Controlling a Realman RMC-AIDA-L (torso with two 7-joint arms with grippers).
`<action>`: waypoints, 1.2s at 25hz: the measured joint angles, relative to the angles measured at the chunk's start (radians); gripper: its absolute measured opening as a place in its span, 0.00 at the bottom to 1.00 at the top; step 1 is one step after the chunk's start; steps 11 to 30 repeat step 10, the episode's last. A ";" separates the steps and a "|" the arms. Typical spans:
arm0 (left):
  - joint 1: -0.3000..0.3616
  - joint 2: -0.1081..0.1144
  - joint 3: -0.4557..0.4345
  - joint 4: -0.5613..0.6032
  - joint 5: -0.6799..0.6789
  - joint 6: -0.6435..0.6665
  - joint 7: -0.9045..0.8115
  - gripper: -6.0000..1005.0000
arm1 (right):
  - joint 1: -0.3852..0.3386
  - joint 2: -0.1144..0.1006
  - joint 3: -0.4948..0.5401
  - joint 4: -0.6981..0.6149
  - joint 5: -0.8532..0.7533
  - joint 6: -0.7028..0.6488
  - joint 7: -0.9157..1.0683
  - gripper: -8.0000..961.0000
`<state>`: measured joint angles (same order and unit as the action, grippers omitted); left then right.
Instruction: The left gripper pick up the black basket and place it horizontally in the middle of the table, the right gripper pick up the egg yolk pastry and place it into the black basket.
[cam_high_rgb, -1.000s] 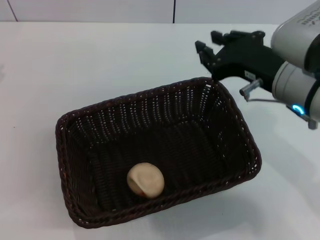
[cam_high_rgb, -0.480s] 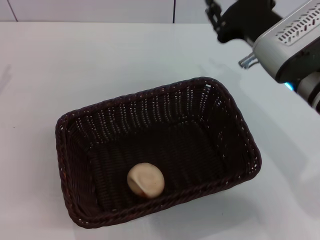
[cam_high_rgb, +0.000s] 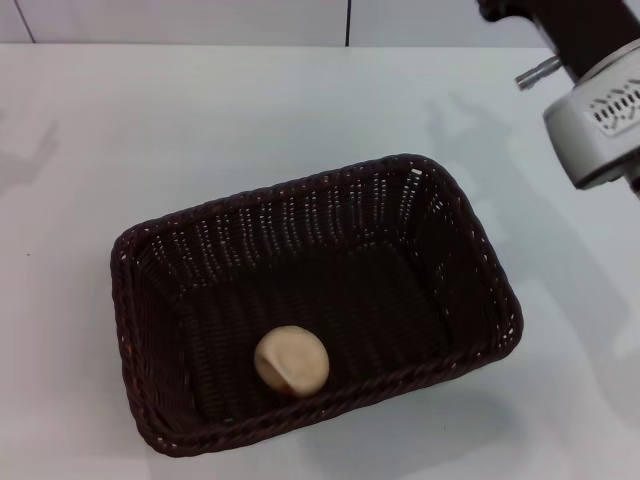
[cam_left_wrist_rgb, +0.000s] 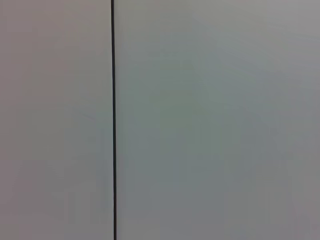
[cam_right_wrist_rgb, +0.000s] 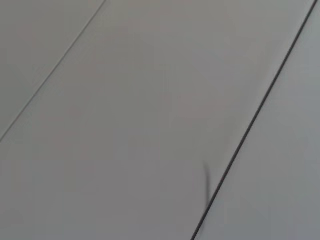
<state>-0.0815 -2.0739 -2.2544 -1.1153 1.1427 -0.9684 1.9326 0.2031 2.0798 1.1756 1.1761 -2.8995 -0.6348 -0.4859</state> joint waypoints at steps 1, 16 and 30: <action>0.002 0.000 0.004 0.001 -0.016 0.000 0.012 0.77 | 0.013 0.000 0.002 -0.021 0.002 -0.024 0.009 0.35; 0.016 0.002 -0.009 0.097 -0.188 -0.059 0.185 0.77 | 0.118 0.004 0.005 -0.247 0.015 -0.288 0.317 0.35; 0.016 0.002 -0.009 0.097 -0.188 -0.059 0.185 0.77 | 0.118 0.004 0.005 -0.247 0.015 -0.288 0.317 0.35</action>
